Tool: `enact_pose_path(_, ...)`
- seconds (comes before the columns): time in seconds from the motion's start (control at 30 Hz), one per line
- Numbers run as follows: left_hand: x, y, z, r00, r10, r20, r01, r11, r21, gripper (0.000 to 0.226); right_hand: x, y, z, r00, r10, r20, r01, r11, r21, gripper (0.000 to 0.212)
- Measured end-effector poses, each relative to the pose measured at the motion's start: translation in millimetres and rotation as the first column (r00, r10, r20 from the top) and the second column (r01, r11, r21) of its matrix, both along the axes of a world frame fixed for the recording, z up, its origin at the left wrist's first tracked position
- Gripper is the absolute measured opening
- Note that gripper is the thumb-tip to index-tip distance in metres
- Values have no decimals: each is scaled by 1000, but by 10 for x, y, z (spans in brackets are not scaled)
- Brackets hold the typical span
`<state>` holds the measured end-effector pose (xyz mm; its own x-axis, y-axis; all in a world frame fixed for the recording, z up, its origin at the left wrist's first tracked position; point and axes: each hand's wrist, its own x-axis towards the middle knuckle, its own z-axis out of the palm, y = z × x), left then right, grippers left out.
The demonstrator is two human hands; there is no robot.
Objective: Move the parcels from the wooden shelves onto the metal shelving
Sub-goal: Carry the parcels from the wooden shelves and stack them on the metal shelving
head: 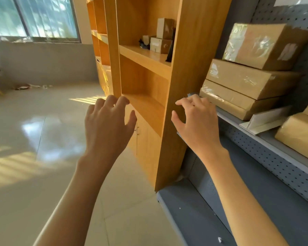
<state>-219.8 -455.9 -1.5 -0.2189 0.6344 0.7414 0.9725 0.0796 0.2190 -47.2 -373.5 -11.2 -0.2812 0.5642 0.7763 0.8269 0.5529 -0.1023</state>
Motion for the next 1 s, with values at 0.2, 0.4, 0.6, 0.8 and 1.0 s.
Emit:
enact_pose_path(0.2, -550, 833, 102, 996, 58, 65, -56, 998, -29, 31, -651, 1027, 101, 997, 72, -36, -72, 997, -15, 35)
enact_pose_path(0.4, -1186, 1595, 200, 991, 126, 47, -126, 992, -17, 30, -1336, 1954, 210, 985, 156, -73, -159, 987, -35, 39)
enact_pose_path(0.6, -1875, 2247, 135, 990, 135, 42, -134, 991, -30, 28, -2013, 2606, 108, 984, 171, -53, -174, 982, -72, 42)
enact_pose_path(0.8, -2615, 3045, 18, 998, 42, 43, -41, 999, -36, 31, -2645, 3211, -43, 998, 63, -24, -65, 994, -90, 30)
enact_pose_path(1.0, -3505, 3924, 151, 993, -108, -39, 105, 992, -71, 34, -3353, 3759, 29, 989, -143, -30, 138, 983, -124, 27)
